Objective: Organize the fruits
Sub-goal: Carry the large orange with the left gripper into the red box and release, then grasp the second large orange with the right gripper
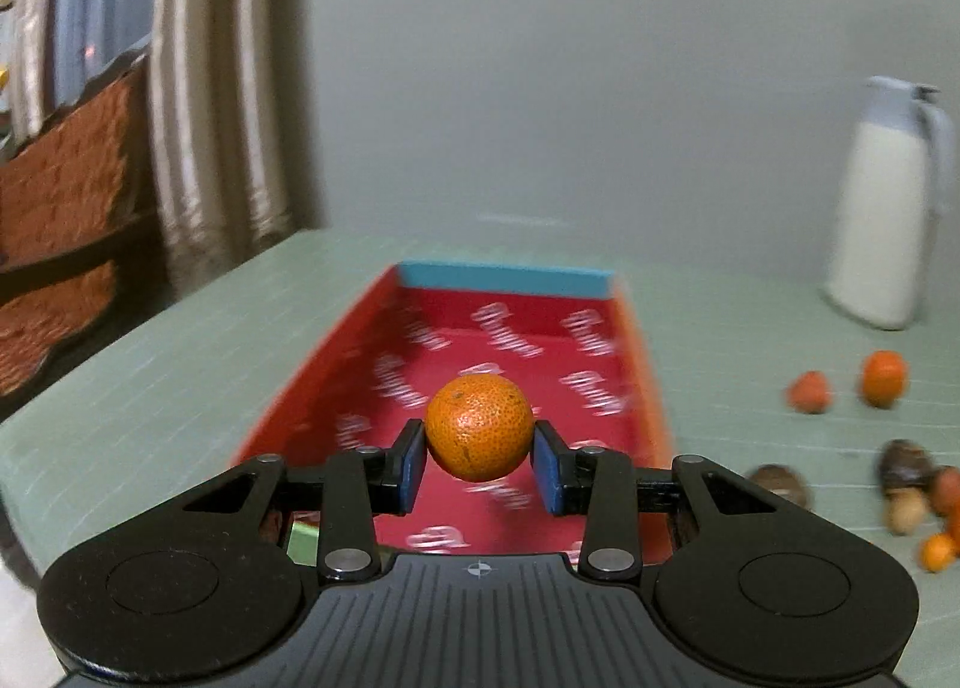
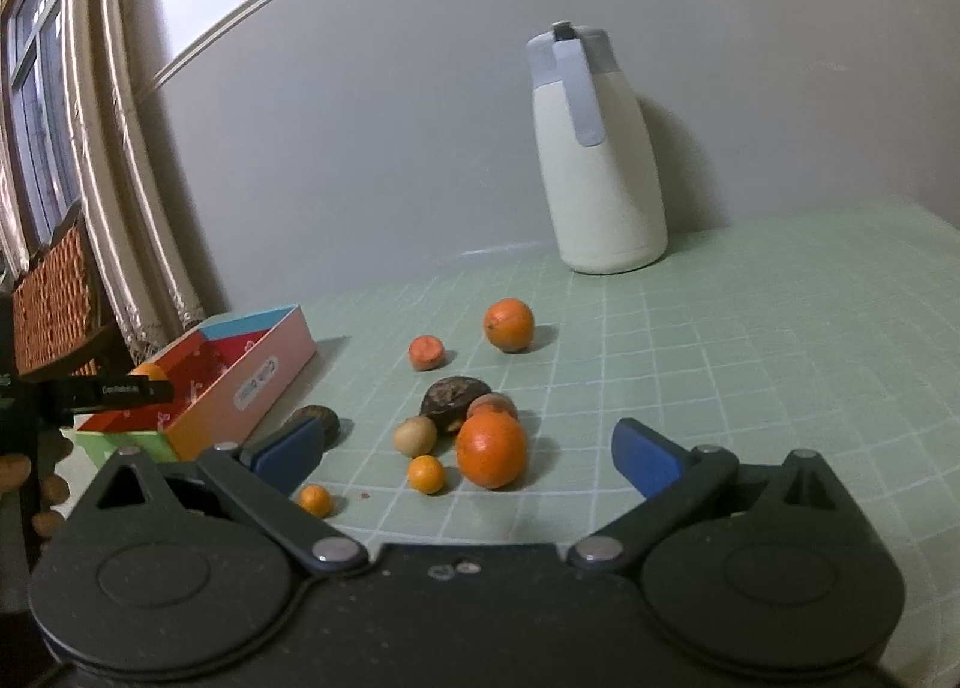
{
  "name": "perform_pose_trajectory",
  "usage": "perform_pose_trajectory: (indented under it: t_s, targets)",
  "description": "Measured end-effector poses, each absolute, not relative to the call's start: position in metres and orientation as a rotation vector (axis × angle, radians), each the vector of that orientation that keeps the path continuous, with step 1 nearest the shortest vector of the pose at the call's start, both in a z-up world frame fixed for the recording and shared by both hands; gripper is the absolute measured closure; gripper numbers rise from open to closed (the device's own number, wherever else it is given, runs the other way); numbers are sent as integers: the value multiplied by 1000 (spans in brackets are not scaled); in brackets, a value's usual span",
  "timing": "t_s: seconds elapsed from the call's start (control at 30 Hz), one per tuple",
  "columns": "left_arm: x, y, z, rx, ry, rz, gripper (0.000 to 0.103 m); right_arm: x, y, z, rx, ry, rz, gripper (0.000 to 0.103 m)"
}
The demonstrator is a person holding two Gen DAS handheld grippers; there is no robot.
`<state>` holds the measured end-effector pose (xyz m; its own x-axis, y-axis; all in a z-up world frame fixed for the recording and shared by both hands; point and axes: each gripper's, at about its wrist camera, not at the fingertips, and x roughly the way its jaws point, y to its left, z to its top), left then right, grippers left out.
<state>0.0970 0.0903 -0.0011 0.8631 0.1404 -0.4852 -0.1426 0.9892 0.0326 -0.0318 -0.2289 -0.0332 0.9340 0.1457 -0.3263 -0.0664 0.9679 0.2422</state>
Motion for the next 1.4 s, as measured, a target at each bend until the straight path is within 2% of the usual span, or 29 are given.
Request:
perform_pose_trajectory:
  t_s: [0.5,0.53,0.6,0.67,0.7,0.9,1.03,1.23,1.3,1.4]
  targets:
    - [120,107,-16,15,606,283,64,-9,-209,-43,189,416,88,0]
    - [120,108,-16,13,600,282,62,-8,-209,-44,190,417,92,0]
    - [117,108,-16,12,586,286,51,-7,-208,-45,197,419,97,0]
    - [114,108,-15,13,558,291,31,-7,-208,-45,199,414,97,0]
    - [112,108,-14,13,548,296,29,-7,-208,-45,202,410,99,0]
    - [97,111,-6,-22,492,271,21,-4,-206,-45,188,419,104,0]
    - [75,106,2,-16,444,251,12,-4,-205,-44,157,415,89,0]
    - [37,98,1,-31,424,196,10,-1,-204,-45,148,421,77,1]
    - [25,95,-1,-24,421,185,9,2,-205,-46,158,425,71,5]
    - [12,92,-4,-19,409,166,7,8,-209,-46,188,429,59,20]
